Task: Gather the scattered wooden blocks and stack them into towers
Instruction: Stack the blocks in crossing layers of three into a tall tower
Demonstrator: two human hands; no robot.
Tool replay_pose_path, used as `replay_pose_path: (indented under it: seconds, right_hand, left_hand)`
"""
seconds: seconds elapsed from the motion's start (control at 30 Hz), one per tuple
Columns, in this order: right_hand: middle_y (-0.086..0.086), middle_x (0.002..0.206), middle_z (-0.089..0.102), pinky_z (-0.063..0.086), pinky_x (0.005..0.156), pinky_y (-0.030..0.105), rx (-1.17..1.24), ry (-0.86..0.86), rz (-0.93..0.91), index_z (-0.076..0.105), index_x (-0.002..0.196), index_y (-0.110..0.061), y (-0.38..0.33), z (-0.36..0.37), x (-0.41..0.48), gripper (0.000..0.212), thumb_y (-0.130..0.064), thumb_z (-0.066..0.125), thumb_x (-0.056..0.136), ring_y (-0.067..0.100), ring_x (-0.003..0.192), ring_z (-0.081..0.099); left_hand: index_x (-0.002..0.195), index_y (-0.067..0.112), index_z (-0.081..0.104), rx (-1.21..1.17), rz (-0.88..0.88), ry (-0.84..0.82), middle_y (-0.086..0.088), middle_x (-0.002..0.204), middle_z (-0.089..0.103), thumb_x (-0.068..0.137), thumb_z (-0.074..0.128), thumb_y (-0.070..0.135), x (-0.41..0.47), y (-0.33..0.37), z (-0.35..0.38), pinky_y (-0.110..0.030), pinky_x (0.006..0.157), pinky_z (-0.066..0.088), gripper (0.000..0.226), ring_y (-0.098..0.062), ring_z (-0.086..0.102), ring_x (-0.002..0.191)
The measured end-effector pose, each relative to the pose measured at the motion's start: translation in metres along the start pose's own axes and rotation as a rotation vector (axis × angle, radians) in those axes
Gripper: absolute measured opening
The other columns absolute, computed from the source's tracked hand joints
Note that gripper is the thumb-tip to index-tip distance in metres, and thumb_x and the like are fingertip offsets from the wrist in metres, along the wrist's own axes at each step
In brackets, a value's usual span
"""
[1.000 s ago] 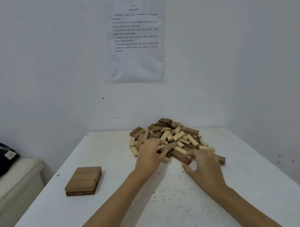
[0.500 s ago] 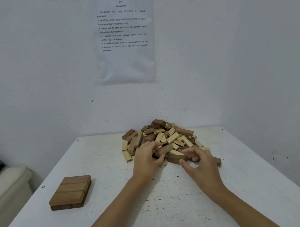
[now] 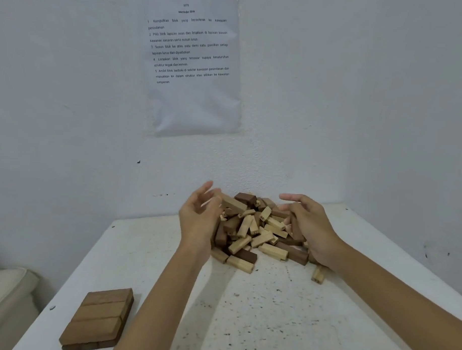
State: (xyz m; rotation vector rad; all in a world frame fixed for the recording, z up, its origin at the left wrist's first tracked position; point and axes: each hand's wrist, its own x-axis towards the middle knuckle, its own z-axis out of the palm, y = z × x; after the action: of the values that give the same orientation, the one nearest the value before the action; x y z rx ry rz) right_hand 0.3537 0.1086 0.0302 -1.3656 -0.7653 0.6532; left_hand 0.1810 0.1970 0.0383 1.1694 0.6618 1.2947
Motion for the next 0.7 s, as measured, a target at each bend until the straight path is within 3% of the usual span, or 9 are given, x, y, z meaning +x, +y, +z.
replay_pose_path:
  seconds: [0.1,0.23,0.37,0.47,0.6,0.67,0.7]
  right_hand:
    - [0.002,0.071,0.053,0.034,0.039,0.015,-0.175,-0.075,-0.033,0.067,0.108,-0.017,0.006,0.009,0.025,0.019,-0.009,0.055,0.095,0.003,0.043,0.044]
    - [0.0,0.08,0.061,0.04,0.062,0.009,-0.397,-0.097,-0.244,0.066,0.11,-0.019,0.018,0.024,0.05,0.023,-0.009,0.066,0.089,0.006,0.067,0.051]
    - [0.004,0.09,0.061,0.038,0.067,0.005,-0.514,-0.08,-0.356,0.064,0.114,-0.019,0.026,0.038,0.071,0.036,-0.01,0.075,0.082,0.007,0.077,0.054]
    - [0.002,0.094,0.061,0.042,0.075,0.013,-0.585,-0.071,-0.391,0.065,0.114,-0.017,0.032,0.047,0.084,0.039,-0.011,0.078,0.078,0.012,0.089,0.057]
    - [-0.006,0.087,0.062,0.038,0.065,0.004,-0.606,-0.028,-0.398,0.071,0.106,-0.012,0.033,0.052,0.089,0.027,-0.01,0.077,0.08,0.005,0.079,0.056]
    - [-0.003,0.09,0.066,0.04,0.068,0.006,-0.586,0.018,-0.413,0.072,0.104,-0.013,0.031,0.05,0.087,0.023,-0.011,0.075,0.081,0.002,0.077,0.056]
    - [-0.002,0.092,0.067,0.042,0.07,0.009,-0.562,0.044,-0.421,0.072,0.102,-0.014,0.029,0.049,0.084,0.021,-0.012,0.074,0.082,0.003,0.078,0.056]
  left_hand:
    - [0.119,0.016,0.061,-0.185,-0.099,0.015,-0.006,0.121,0.062,0.093,0.057,0.006,0.01,0.0,0.0,-0.024,0.079,0.056,0.028,-0.019,0.059,0.111]
    - [0.119,0.011,0.06,-0.274,-0.24,0.049,-0.008,0.122,0.06,0.098,0.051,0.013,0.02,-0.006,-0.002,-0.028,0.066,0.056,0.023,-0.021,0.06,0.111]
    - [0.125,0.003,0.056,-0.395,-0.335,0.07,-0.015,0.119,0.055,0.1,0.045,0.01,0.024,-0.01,-0.006,-0.029,0.071,0.054,0.029,-0.024,0.061,0.106]
    - [0.126,0.003,0.053,-0.439,-0.385,0.042,-0.015,0.103,0.055,0.102,0.038,0.01,0.025,-0.011,-0.008,-0.022,0.07,0.054,0.029,-0.019,0.059,0.084]
    - [0.11,0.002,0.059,-0.372,-0.422,-0.014,-0.013,0.089,0.053,0.1,0.044,0.009,0.022,-0.015,-0.006,-0.015,0.059,0.052,0.02,-0.013,0.048,0.068]
    - [0.092,0.003,0.06,-0.318,-0.408,-0.038,-0.008,0.081,0.048,0.097,0.05,0.01,0.021,-0.018,-0.004,-0.017,0.074,0.054,0.013,-0.012,0.045,0.067]
    - [0.095,0.004,0.06,-0.297,-0.393,-0.053,-0.006,0.077,0.046,0.097,0.05,0.008,0.021,-0.02,-0.003,-0.02,0.082,0.054,0.011,-0.011,0.045,0.068]
